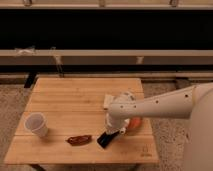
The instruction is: Push the eraser across the table
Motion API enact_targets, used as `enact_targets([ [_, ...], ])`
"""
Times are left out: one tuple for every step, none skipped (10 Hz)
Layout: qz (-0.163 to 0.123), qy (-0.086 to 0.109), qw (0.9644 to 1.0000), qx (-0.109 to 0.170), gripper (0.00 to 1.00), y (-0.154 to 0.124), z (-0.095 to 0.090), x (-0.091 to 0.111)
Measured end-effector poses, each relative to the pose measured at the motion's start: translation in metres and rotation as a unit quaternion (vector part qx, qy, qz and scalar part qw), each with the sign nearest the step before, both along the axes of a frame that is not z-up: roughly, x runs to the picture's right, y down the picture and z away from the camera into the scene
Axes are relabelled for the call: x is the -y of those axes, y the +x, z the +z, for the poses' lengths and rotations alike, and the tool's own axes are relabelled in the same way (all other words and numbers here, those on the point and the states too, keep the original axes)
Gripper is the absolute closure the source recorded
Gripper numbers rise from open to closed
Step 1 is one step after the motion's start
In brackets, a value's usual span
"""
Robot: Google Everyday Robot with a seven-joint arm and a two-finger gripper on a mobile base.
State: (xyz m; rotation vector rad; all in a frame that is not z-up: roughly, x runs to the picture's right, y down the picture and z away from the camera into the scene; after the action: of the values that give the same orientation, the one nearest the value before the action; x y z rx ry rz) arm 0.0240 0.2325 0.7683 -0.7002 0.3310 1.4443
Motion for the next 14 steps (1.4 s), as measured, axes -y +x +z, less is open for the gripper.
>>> enact_targets([
  [0.001,-0.002,1.0000,0.000,1.00,0.005,-0.012,-0.006],
  [-0.002,-0.006,1.0000,0.002,1.00,0.004,-0.018,-0.012],
  [-0.004,-0.014,0.9999,0.006,1.00,0.001,-0.026,-0.023],
  [-0.004,-0.021,0.9997,0.007,1.00,0.000,-0.030,-0.032],
  [-0.004,-0.028,0.9996,0.007,1.00,0.000,-0.031,-0.038],
  [-0.006,-0.036,0.9993,0.008,1.00,-0.003,-0.027,-0.045],
  [-0.010,-0.045,0.9989,0.007,1.00,-0.004,-0.020,-0.053],
  [-0.009,-0.049,0.9988,0.004,1.00,-0.001,-0.015,-0.056],
  [-0.007,-0.052,0.9986,0.000,1.00,0.002,-0.012,-0.058],
  [-0.006,-0.057,0.9984,-0.006,1.00,0.005,-0.009,-0.059],
  [-0.004,-0.059,0.9982,-0.010,1.00,0.006,-0.005,-0.060],
  [0.001,-0.060,0.9981,-0.016,1.00,0.013,-0.003,-0.059],
  [0.007,-0.061,0.9979,-0.022,1.00,0.018,0.000,-0.058],
  [0.012,-0.060,0.9977,-0.028,1.00,0.022,0.003,-0.056],
])
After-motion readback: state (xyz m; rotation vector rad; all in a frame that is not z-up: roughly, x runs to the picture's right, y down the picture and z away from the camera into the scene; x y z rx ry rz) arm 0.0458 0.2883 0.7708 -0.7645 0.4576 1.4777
